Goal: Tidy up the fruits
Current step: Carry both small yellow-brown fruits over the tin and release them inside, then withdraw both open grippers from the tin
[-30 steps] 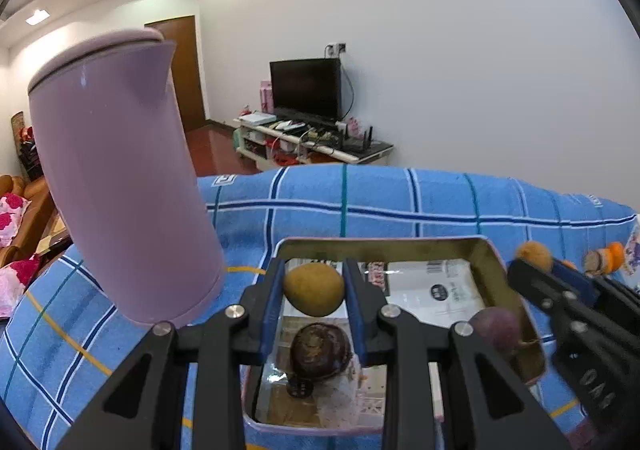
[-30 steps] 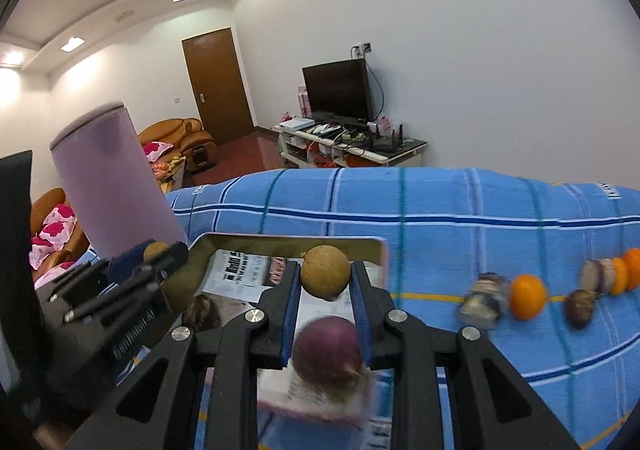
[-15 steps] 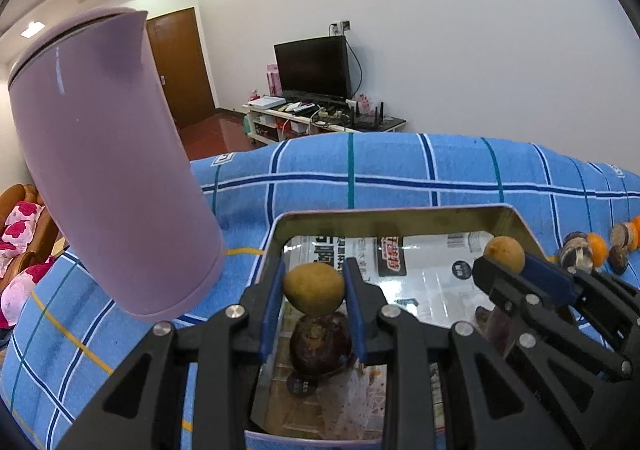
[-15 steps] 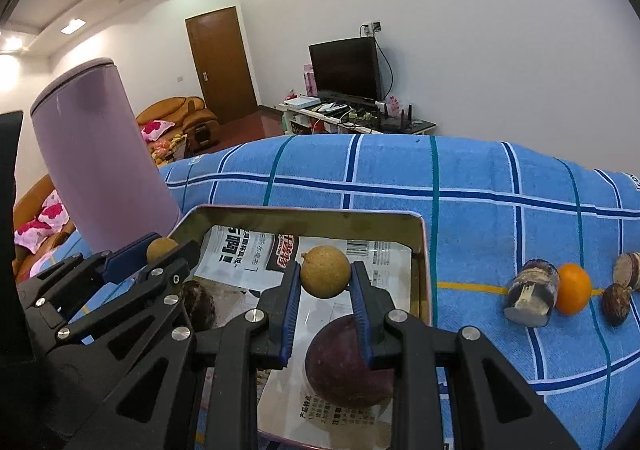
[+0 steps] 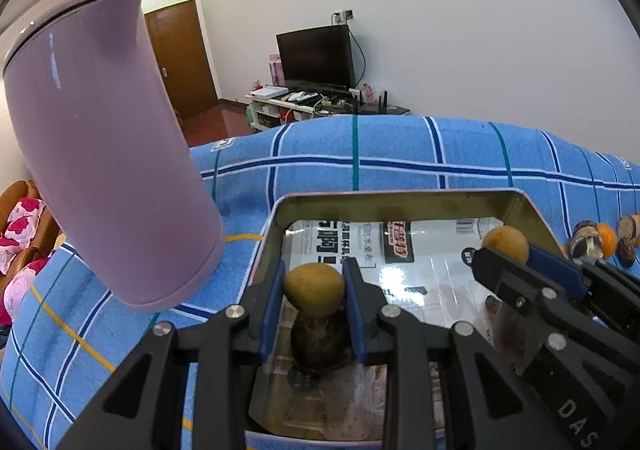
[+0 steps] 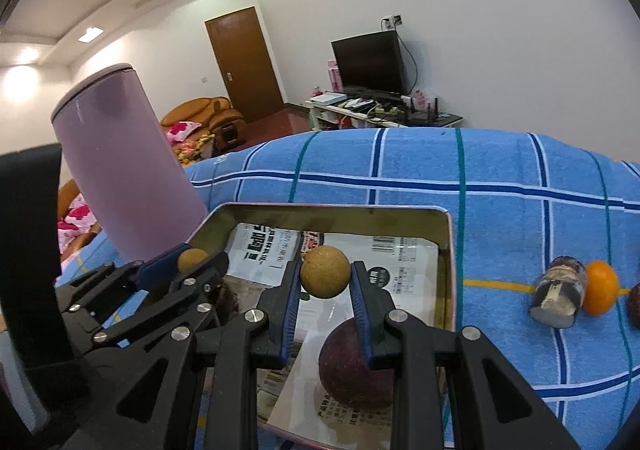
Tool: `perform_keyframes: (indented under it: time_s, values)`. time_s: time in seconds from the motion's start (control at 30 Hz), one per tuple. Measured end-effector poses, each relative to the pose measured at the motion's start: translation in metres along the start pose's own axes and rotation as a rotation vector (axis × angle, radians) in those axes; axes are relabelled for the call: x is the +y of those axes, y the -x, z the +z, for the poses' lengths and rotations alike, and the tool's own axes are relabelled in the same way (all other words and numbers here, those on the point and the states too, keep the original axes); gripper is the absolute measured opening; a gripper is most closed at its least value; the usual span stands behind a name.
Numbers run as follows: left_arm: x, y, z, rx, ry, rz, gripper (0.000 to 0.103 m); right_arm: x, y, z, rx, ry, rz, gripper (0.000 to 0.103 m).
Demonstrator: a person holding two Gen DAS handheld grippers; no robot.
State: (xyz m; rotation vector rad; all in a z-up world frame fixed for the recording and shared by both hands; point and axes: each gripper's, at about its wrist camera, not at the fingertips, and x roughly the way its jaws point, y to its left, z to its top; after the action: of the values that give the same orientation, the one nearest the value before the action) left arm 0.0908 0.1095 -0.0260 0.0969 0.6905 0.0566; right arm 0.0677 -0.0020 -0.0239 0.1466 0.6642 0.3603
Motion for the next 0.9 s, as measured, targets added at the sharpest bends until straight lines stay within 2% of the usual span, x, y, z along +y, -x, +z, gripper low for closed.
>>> perform_keyframes:
  time_s: [0.27, 0.37, 0.4, 0.47, 0.5, 0.53, 0.67, 0.73, 0.9]
  values:
    - [0.0, -0.003, -0.001, 0.009, 0.003, 0.0, 0.031, -0.003, 0.005, 0.0, -0.015, -0.026, 0.01, 0.04]
    - [0.0, -0.002, -0.001, 0.001, 0.009, -0.013, 0.033, -0.005, 0.016, -0.002, -0.055, -0.037, -0.024, 0.045]
    - [0.001, -0.001, -0.001, -0.009, 0.012, -0.013, 0.036, -0.006, 0.02, -0.002, -0.073, -0.04, -0.035, 0.049]
    - [0.0, 0.006, -0.002, -0.044, 0.01, 0.001, 0.051, -0.008, 0.031, -0.003, -0.124, -0.049, -0.065, 0.066]
    - [0.0, 0.008, -0.003, -0.058, 0.011, 0.009, 0.066, -0.009, 0.04, -0.004, -0.164, -0.058, -0.091, 0.077]
    - [0.0, 0.012, -0.003, -0.074, 0.018, 0.017, 0.079, -0.01, 0.045, -0.005, -0.189, -0.065, -0.105, 0.079]
    - [0.004, 0.025, -0.003, -0.136, 0.043, 0.013, 0.09, -0.018, 0.062, -0.005, -0.265, -0.1, -0.156, 0.079]
    - [0.006, 0.028, -0.003, -0.152, 0.052, 0.016, 0.097, -0.022, 0.062, -0.005, -0.265, -0.12, -0.174, 0.079]
    - [0.007, 0.036, -0.002, -0.174, 0.073, 0.005, 0.103, -0.025, 0.066, -0.006, -0.275, -0.13, -0.235, 0.079]
